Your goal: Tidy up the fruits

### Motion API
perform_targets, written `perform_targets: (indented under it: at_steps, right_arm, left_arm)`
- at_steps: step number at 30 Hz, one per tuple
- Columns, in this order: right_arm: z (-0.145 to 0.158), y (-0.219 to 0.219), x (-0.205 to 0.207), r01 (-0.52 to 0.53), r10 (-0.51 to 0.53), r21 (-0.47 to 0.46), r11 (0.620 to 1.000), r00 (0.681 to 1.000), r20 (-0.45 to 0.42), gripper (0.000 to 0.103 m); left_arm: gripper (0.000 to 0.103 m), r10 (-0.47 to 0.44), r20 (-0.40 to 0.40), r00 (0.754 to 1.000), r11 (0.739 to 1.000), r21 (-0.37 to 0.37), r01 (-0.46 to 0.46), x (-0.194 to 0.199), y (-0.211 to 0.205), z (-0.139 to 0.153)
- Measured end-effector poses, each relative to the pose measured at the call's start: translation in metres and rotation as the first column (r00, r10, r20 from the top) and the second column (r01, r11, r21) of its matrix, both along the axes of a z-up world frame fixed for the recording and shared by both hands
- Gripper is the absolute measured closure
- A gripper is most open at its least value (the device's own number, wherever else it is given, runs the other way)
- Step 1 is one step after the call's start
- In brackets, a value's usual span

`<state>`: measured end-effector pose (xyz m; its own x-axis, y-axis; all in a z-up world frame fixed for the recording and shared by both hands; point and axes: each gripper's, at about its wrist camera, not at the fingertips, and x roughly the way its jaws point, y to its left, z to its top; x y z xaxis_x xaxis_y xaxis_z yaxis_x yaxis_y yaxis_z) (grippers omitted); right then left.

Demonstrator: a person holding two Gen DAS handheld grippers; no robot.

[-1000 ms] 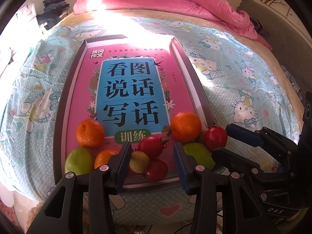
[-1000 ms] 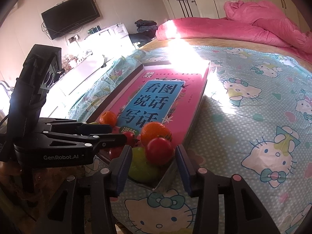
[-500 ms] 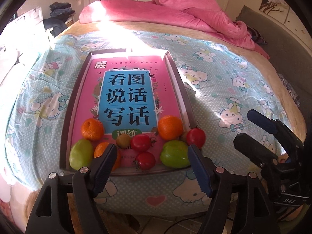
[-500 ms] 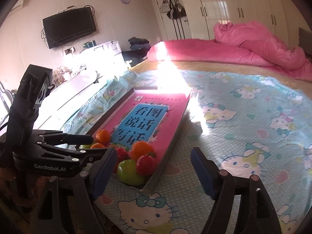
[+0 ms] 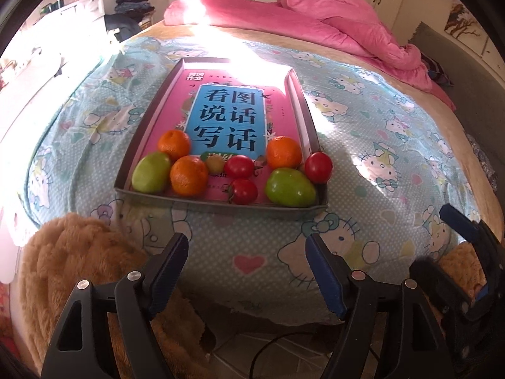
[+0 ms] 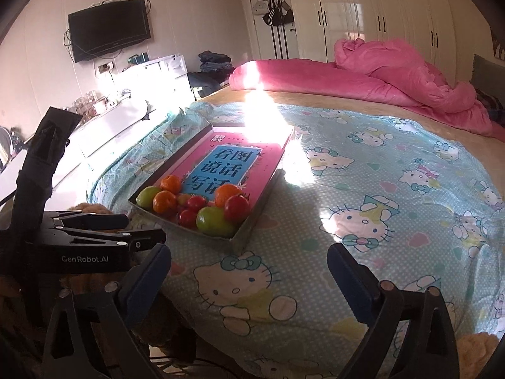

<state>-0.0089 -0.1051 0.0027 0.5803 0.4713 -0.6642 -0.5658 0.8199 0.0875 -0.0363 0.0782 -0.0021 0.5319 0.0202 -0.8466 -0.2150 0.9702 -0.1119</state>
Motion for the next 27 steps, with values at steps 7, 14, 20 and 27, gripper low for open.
perform_targets:
  at_steps: [7, 14, 20, 27]
  right_arm:
    - [-0.004, 0.002, -0.025, -0.007, 0.009, -0.074, 0.997, 1.000, 0.024, 0.001]
    - [0.005, 0.002, -0.027, -0.006, 0.012, -0.074, 0.997, 0.996, 0.087, 0.001]
    - [0.006, -0.005, -0.020, 0.027, -0.024, -0.044, 0.999, 0.997, 0.076, 0.001]
    - [0.006, -0.011, -0.016, 0.054, -0.052, -0.028, 0.998, 0.996, 0.070, 0.001]
  left_arm:
    - [0.025, -0.010, 0.018, 1.000, 1.000, 0.029, 0.010, -0.009, -0.008, 0.005]
    - [0.025, -0.017, 0.047, 0.999, 0.999, 0.049, 0.015, -0.012, -0.012, 0.012]
    - [0.025, -0.019, 0.042, 0.999, 0.999, 0.049, 0.017, -0.012, -0.013, 0.012]
    - [0.025, -0.018, 0.039, 0.999, 0.999, 0.050, 0.016, -0.011, -0.013, 0.011]
